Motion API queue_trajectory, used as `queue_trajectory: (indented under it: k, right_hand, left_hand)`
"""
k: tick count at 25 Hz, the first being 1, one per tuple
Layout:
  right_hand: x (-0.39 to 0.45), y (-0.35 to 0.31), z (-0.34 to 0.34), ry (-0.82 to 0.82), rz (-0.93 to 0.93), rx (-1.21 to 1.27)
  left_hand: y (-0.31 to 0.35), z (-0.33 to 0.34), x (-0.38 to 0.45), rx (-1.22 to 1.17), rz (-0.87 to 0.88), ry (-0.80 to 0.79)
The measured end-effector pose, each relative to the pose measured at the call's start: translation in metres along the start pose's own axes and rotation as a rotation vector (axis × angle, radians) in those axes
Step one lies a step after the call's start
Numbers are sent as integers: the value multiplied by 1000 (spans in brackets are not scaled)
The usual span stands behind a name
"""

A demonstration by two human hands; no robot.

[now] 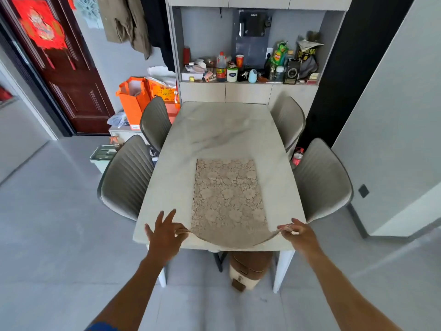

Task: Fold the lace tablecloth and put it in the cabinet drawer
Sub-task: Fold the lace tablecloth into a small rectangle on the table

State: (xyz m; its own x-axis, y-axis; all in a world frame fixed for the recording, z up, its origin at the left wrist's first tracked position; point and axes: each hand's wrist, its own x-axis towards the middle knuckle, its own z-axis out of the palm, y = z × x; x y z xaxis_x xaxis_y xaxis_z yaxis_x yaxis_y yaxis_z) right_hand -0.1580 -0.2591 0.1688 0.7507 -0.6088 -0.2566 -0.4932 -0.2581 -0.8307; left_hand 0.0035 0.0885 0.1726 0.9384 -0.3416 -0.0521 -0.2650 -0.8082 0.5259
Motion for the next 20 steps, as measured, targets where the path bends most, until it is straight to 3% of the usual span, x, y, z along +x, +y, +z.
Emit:
queue_trajectory:
  k: [6,11,15,20]
  right_hand:
    - [16,36,11,-36,218,25]
    - [57,44,34,-26,289,-55]
    - [117,52,53,-41,339,-72]
    - [190,54,88,-129,375,-113]
  left_hand:
    - [-28,31,12,-52,-155,-131]
    - [-27,59,62,-91,-241,-190]
    - [-20,91,115,-114,-315,-250]
    - [-14,137,164,-53,-539,-238]
